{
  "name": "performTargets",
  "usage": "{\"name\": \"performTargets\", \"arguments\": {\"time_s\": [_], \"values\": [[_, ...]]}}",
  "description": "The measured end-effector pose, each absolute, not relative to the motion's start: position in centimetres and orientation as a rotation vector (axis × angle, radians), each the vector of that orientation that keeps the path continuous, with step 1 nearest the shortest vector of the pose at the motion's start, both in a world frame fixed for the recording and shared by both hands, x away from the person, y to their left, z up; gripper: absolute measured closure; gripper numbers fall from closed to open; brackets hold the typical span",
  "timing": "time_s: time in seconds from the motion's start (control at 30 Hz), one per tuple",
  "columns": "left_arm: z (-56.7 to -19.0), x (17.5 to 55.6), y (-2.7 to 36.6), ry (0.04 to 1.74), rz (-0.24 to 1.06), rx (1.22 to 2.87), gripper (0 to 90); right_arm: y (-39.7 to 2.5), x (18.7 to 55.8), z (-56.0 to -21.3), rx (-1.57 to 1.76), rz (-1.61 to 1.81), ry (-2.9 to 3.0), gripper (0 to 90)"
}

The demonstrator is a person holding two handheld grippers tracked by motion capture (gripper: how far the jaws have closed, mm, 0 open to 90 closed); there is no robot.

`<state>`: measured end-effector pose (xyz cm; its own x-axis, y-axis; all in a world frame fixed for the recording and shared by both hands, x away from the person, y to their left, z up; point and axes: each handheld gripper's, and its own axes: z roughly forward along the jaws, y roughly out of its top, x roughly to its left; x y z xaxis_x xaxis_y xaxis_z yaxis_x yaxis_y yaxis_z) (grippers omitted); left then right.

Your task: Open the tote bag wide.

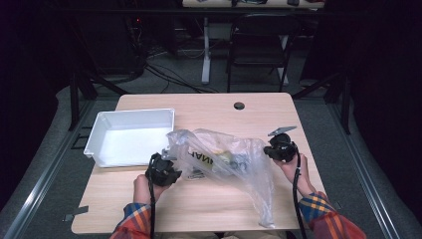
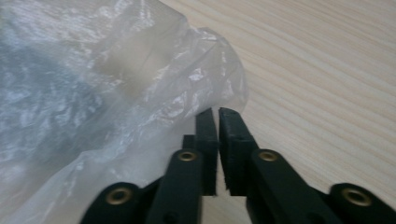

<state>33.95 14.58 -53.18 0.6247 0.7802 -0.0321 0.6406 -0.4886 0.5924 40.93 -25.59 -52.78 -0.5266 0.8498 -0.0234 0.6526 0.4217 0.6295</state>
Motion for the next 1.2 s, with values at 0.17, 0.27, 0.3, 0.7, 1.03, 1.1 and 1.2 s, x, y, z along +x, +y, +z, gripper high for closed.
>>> {"name": "performTargets", "arguments": {"time_s": [0.17, 0.27, 0.3, 0.7, 1.03, 1.1, 1.2], "values": [[-51.5, 32.4, 14.8, 1.099, 0.369, 2.188, 51.0, -25.8, 39.4, -50.7, 1.257, 0.902, 2.372, 52.9], [-50.8, 31.8, 14.4, 1.068, 0.429, 2.165, 44.4, -26.0, 38.2, -49.6, 1.247, 0.987, 2.409, 39.0], [-50.7, 31.7, 14.2, 1.061, 0.448, 2.154, 43.7, -26.0, 37.7, -49.3, 1.242, 1.021, 2.435, 35.8], [-52.0, 32.6, 12.5, 1.015, 0.532, 2.180, 85.3, -23.4, 37.0, -51.5, 1.212, 0.865, 2.571, 84.5], [-53.3, 34.1, 13.2, 1.086, 0.485, 2.226, 89.8, -24.8, 40.3, -51.6, 1.270, 0.934, 2.375, 90.0], [-53.4, 34.2, 13.3, 1.101, 0.472, 2.225, 89.8, -24.9, 40.5, -51.8, 1.274, 0.921, 2.363, 90.0], [-53.9, 34.5, 14.1, 1.141, 0.452, 2.238, 89.8, -25.4, 41.2, -52.5, 1.303, 0.879, 2.328, 90.0]]}}
